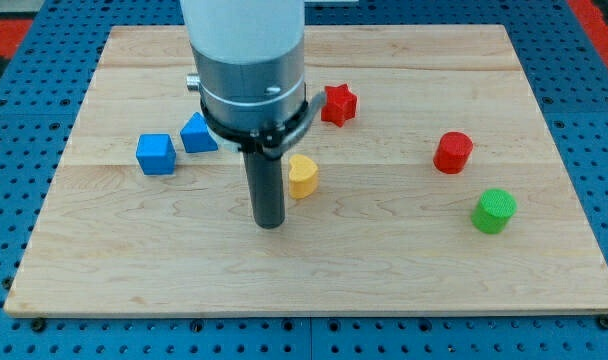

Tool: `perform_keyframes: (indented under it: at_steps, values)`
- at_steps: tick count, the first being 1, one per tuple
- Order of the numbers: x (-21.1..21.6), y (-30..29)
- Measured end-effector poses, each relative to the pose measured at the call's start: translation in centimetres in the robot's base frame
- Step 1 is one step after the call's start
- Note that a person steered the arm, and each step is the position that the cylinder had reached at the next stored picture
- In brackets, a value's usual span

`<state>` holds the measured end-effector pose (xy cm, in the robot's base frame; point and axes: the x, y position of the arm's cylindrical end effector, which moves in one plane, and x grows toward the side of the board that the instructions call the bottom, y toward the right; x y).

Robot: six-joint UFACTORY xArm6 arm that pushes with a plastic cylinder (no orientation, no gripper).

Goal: Nudge the green circle a bit down

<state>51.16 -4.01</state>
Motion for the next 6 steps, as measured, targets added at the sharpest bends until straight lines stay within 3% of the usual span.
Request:
perform_keyframes:
  at_steps: [2,3,4,5,6]
  values:
    - [-2.6,6.5]
    - [-0.9,10.3]
    - [0.1,18.7]
    - [-3.1,24.4]
    - [-5.0,26.3]
